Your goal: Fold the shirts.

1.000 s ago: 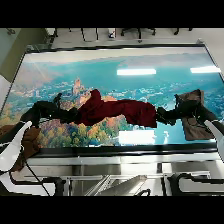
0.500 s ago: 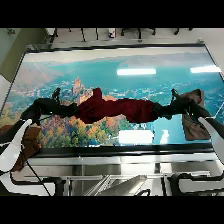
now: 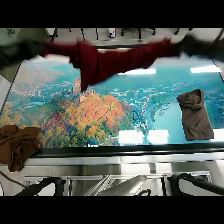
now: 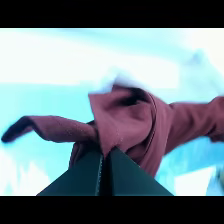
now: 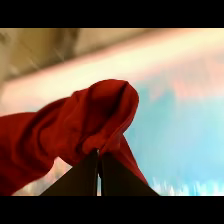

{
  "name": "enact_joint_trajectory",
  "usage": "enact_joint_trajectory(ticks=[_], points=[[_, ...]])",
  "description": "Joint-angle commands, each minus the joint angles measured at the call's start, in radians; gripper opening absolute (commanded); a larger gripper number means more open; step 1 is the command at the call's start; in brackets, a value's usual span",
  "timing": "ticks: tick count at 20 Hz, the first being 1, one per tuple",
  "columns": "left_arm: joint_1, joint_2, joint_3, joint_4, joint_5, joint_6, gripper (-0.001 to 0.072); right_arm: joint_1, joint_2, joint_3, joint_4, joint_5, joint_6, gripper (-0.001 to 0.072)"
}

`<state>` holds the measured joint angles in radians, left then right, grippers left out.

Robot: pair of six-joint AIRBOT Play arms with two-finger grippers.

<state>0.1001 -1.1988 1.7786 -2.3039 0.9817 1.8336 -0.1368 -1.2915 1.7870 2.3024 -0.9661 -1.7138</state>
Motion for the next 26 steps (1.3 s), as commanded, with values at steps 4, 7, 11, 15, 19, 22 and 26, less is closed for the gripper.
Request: enact_joint_trajectory(ticks=[4,7,11,15,19,22,26], points=[[0.126,0.312,0.293,0.160,-0.023,0.062,0.0021,-0.007,0.288,0.315,-0.334,-0.018,-0.032,0.0014],[0.214,0.443,0.187,0.188,-0.113,0.071,0.0021,-0.007,0.365,0.299,-0.460,-0.018,-0.027,0.0015],[0.237,0.514,0.046,0.182,-0.205,0.071,0.0021,-0.006,0.377,0.298,-0.459,-0.021,-0.037,0.0014],[0.124,0.461,-0.058,0.182,-0.140,0.070,0.0021,-0.004,0.315,0.237,-0.373,-0.032,-0.046,0.0014],[-0.049,0.280,-0.238,0.193,-0.061,0.070,0.0021,0.031,0.124,0.108,-0.243,-0.032,-0.055,0.0014],[-0.099,0.082,-0.414,0.192,-0.093,0.070,0.0021,0.103,-0.122,0.072,-0.240,-0.031,-0.051,0.0015],[-0.082,-0.236,-0.542,0.187,-0.273,0.070,0.0021,0.171,-0.489,0.095,-0.217,0.101,0.001,0.0014]])
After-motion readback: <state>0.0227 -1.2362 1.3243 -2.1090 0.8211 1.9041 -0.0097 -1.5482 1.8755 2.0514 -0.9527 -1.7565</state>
